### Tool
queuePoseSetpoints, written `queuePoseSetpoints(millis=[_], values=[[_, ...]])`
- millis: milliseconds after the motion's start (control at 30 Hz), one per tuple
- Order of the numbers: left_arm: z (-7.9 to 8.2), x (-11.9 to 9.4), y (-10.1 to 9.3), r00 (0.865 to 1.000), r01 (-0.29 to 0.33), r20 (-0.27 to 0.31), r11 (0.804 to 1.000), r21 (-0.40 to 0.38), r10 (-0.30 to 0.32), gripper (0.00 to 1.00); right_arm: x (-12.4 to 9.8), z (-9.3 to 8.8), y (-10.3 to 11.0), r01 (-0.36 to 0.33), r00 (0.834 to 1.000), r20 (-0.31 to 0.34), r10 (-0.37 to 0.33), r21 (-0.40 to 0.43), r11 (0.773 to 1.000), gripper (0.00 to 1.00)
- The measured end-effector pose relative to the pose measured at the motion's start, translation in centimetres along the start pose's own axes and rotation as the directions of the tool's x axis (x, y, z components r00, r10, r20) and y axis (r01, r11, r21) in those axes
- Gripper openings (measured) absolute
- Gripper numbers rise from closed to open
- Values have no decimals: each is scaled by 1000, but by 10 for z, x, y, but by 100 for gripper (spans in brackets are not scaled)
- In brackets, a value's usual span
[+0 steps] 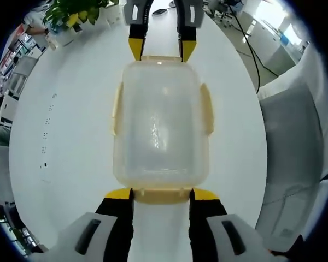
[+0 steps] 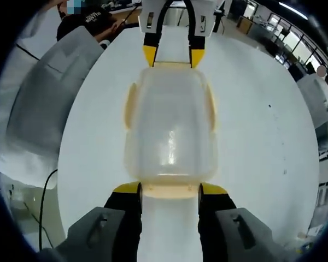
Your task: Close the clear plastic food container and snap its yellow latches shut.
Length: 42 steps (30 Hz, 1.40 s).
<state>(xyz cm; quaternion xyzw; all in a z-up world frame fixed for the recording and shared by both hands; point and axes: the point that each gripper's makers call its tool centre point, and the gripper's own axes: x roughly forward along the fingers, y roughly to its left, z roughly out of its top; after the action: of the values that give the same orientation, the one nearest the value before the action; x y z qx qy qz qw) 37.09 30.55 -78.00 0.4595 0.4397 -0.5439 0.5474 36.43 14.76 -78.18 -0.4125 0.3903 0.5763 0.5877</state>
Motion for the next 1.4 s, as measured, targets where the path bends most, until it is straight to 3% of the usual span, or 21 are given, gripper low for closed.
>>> queuePoseSetpoints(millis=[200, 467, 633, 667, 700, 733, 767, 833, 867, 933, 1033, 1100, 1133, 1233, 1300, 1333, 1367, 1400], values=[[3, 7, -5, 1000, 26, 3, 1000, -8, -26, 33, 5, -8, 4, -14, 1000, -26, 14, -1, 1000, 36], [1, 7, -5, 999, 32, -9, 999, -19, -32, 33, 5, -7, 4, -22, 1000, -12, 22, -4, 1000, 37], [-2, 11, -5, 999, 17, -45, 999, 38, -15, 33, 6, -8, 4, -28, 999, -31, 27, -16, 999, 37], [-2, 11, -4, 999, 10, -44, 998, 63, -8, 30, 7, -10, 3, -28, 999, -34, 27, -18, 999, 37], [-3, 11, 6, 998, -37, -47, 995, 97, 42, 23, 7, -9, 3, -28, 999, -31, 27, -20, 999, 37], [-4, 11, 5, 998, -35, -54, 995, 98, 41, 17, 7, -9, 3, -28, 999, -25, 27, -24, 999, 37], [-5, 12, 2, 998, -19, -52, 996, 90, 24, 20, 7, -9, 3, -28, 999, -22, 28, -23, 999, 37], [-2, 17, -11, 998, 56, -22, 998, -1, -56, 36, 7, -9, 2, -31, 999, -18, 30, -21, 999, 37], [-5, 18, -7, 999, 36, -38, 999, 7, -36, 40, 7, -10, 2, -31, 999, -18, 31, -18, 999, 37], [-11, 20, 0, 998, -5, -63, 998, 67, 9, 39, 8, -12, 2, -30, 999, -20, 30, -11, 999, 37], [-19, 24, -3, 997, 17, -79, 1000, 1, -17, 40, 13, -20, 2, -23, 999, -45, 22, -9, 1000, 33], [-21, 24, -6, 997, 39, -58, 997, -63, -42, 42, 15, -26, 2, -22, 998, -50, 23, 37, 999, 32], [-22, 24, -4, 998, 35, -44, 993, -109, -40, 43, 16, -29, 3, -27, 998, -45, 31, 100, 995, 35], [-32, 23, 1, 999, 15, -27, 973, -231, -22, 45, 17, -42, -4, 14, 998, -66, -2, 183, 983, 47], [-46, 21, 3, 999, -7, -53, 934, -356, -13, 48, 16, -57, -14, 79, 994, -99, -55, 262, 962, 48], [-51, 20, 3, 999, -8, -50, 905, -425, -15, 51, 15, -64, -17, 93, 992, -104, -64, 305, 948, 48], [-51, 18, 4, 1000, -4, -30, 884, -467, -11, 53, 14, -68, -18, 95, 993, -105, -63, 334, 938, 47], [-49, 15, 4, 1000, 17, 21, 843, -538, -7, 54, 11, -76, -18, 106, 991, -116, -65, 396, 912, 47]])
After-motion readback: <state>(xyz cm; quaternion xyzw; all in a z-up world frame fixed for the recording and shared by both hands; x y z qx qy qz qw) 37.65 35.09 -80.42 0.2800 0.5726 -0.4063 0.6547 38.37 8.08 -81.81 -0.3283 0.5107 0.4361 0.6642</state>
